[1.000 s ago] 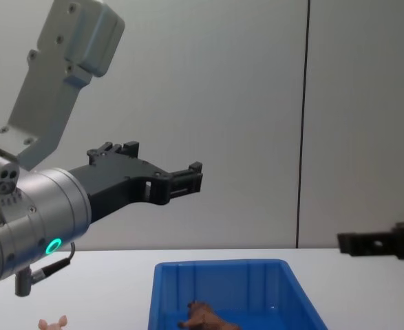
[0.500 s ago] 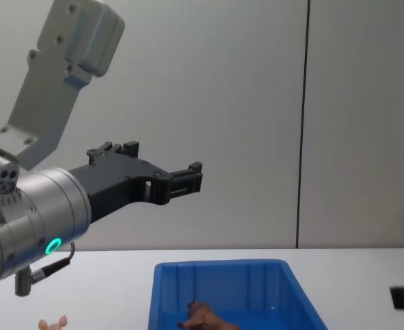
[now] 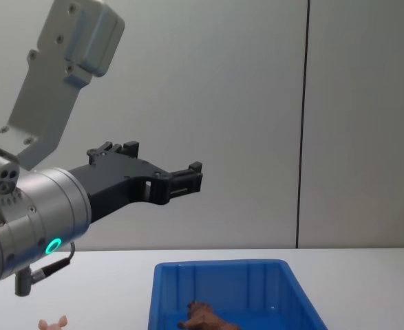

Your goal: Pick up the two dolls from the table and place them into the box.

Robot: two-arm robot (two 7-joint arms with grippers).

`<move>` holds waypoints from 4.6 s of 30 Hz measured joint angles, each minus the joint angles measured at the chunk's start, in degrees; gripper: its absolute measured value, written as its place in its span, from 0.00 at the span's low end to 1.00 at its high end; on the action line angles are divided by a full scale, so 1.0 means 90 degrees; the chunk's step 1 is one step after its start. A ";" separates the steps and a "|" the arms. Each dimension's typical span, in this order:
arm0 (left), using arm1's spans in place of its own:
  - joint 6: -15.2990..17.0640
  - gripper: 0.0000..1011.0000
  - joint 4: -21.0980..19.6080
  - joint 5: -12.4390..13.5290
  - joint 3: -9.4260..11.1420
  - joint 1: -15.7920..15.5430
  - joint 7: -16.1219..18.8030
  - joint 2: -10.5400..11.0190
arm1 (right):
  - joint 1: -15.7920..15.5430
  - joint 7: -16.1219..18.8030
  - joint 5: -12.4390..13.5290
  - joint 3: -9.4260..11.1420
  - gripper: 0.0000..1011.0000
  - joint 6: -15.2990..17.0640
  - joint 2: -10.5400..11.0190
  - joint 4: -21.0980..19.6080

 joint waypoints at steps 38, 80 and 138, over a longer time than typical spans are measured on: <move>0.0000 0.99 0.0000 0.0000 0.0000 0.0000 0.0000 0.0000 | 0.1718 0.0902 -0.1214 -0.0712 0.99 0.0060 -0.0953 0.2435; 0.0000 0.99 0.0000 0.0000 0.0000 0.0000 0.0000 0.0000 | 0.1790 0.0538 -0.1546 -0.0710 0.40 -0.0473 -0.0980 0.2391; 0.0000 0.99 0.0000 0.0000 0.0000 0.0000 0.0000 0.0000 | 0.2774 0.1991 -0.1803 -0.1085 0.38 -0.0232 -0.1497 0.2382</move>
